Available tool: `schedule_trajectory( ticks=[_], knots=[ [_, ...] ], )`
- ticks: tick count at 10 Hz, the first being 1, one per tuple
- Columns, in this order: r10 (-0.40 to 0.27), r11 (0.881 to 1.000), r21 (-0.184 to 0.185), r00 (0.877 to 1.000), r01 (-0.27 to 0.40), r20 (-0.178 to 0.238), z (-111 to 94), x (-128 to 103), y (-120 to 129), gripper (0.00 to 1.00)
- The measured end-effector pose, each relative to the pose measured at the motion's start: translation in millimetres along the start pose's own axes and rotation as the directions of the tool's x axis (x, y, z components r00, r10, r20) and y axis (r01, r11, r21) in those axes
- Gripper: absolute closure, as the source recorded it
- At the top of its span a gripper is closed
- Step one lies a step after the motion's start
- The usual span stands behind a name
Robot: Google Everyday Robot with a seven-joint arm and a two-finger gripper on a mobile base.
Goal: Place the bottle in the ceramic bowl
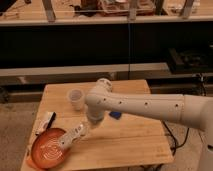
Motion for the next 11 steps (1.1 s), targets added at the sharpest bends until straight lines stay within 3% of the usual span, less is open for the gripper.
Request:
schedule_trajectory(
  ticks=[3, 5, 7, 9, 11],
  knots=[
    [-0.037, 0.999, -0.005, 0.999, 0.037, 0.022, -30.6, -21.3, -4.7, 0.83],
    [-0.072, 0.997, -0.027, 0.997, 0.073, 0.029, -38.7, -42.8, -0.2, 0.83],
    [-0.103, 0.993, -0.06, 0.994, 0.106, 0.047, -25.0, -72.1, 7.0, 0.81],
    [-0.104, 0.992, -0.062, 0.991, 0.11, 0.088, -3.8, -94.8, 11.4, 0.74],
    [-0.11, 0.992, -0.05, 0.991, 0.114, 0.077, -1.5, -96.3, 4.8, 0.88]
  ],
)
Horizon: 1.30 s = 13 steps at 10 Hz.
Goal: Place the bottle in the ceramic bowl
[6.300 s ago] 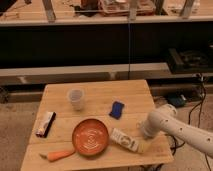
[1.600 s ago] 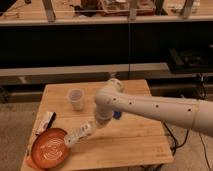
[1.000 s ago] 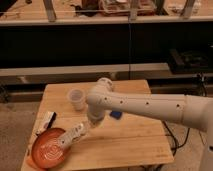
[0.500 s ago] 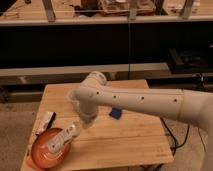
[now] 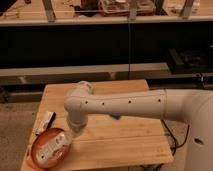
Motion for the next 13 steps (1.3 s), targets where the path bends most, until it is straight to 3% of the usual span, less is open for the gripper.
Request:
schedule_trajectory(
  ticks=[2, 6, 8, 13],
  knots=[
    [-0.009, 1.0, -0.002, 1.0, 0.009, 0.004, 6.7, 6.1, -15.5, 1.0],
    [-0.016, 1.0, 0.007, 1.0, 0.016, 0.014, 22.5, -12.6, -22.7, 1.0],
    [-0.01, 1.0, 0.009, 1.0, 0.01, 0.011, 29.0, -2.6, -27.2, 1.0],
    [-0.021, 1.0, 0.006, 1.0, 0.021, 0.015, 40.7, -5.2, -32.1, 1.0]
  ],
)
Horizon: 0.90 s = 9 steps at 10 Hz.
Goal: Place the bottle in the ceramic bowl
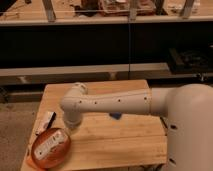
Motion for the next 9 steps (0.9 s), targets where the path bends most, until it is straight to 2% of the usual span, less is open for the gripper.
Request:
schedule_trajectory(
  ticks=[9],
  knots=[
    [-0.046, 0.999, -0.013, 0.999, 0.046, -0.009, 17.9, -1.8, -14.1, 1.0]
  ],
)
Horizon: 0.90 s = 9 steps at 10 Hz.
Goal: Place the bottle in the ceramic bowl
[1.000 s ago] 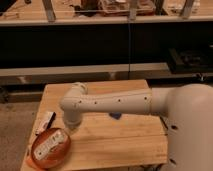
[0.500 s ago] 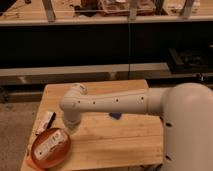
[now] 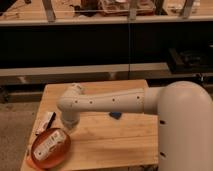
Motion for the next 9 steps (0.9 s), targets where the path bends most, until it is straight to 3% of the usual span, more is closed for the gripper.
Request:
schedule_trajectory(
  ticks=[9],
  knots=[
    [-0.032, 0.999, -0.017, 0.999, 0.031, -0.021, 5.5, 2.3, -9.7, 1.0]
  ],
)
